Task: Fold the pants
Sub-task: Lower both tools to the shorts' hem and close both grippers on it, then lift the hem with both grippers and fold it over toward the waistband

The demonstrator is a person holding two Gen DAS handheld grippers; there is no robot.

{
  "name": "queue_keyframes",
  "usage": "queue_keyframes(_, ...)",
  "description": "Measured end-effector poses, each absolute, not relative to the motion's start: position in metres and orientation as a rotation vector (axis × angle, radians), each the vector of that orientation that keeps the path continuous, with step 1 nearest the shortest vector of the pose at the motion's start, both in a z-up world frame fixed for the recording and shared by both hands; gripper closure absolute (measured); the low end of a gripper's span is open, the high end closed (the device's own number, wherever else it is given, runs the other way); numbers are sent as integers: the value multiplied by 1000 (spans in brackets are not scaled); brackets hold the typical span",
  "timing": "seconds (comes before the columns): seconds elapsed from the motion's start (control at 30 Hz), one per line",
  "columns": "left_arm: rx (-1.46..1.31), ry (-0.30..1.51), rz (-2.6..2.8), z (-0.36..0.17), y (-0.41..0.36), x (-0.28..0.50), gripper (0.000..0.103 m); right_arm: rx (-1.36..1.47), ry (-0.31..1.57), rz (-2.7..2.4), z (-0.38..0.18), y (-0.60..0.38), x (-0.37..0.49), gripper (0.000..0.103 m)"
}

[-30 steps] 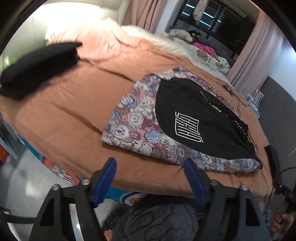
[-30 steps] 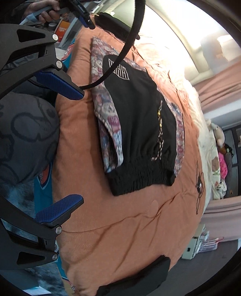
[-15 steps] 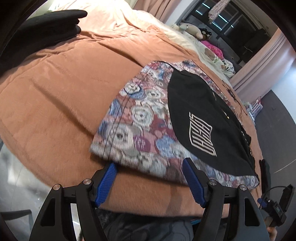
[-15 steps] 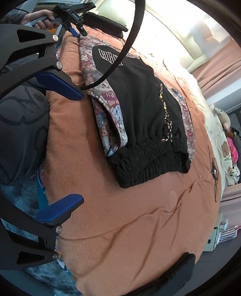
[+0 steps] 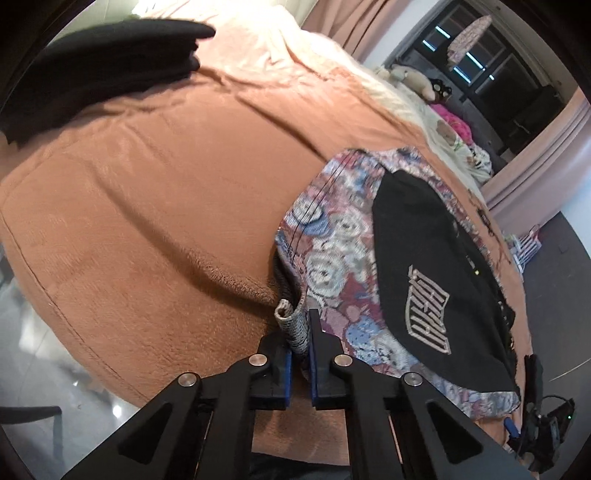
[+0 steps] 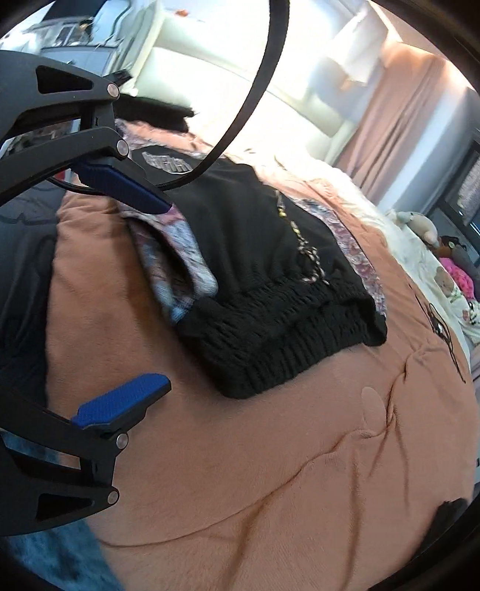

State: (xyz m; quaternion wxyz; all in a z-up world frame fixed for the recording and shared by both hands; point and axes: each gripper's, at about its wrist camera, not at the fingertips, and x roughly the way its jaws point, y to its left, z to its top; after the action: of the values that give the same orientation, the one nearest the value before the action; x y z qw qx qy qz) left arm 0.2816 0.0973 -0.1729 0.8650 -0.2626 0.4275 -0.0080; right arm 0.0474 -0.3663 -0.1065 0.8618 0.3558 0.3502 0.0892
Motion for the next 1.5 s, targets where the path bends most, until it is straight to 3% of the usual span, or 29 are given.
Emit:
queue_keyframes(0.07,-534,875,-6,-164,95,279,98,785,727,182,-112,-374,52,18)
queue_keyframes(0.13,-534,860,0,-157,93,279,99,821,723,182,-116,-380,55,28)
queue_keyframes(0.2,-529,838,8,-149,92,277,99,846,734,188,-120,-387,59,61)
queue_keyframes(0.3,-523,801,22,-135,94,272,99,844,747,212,-123,-387,60,90)
queue_keyframes(0.73,-519,699,7,-78,106,269,100,826,724,259,-100,-386,60,93)
queue_keyframes(1.5,-373,613,-117,-10,63,413,100,850,611,272,-69,-403,116,93)
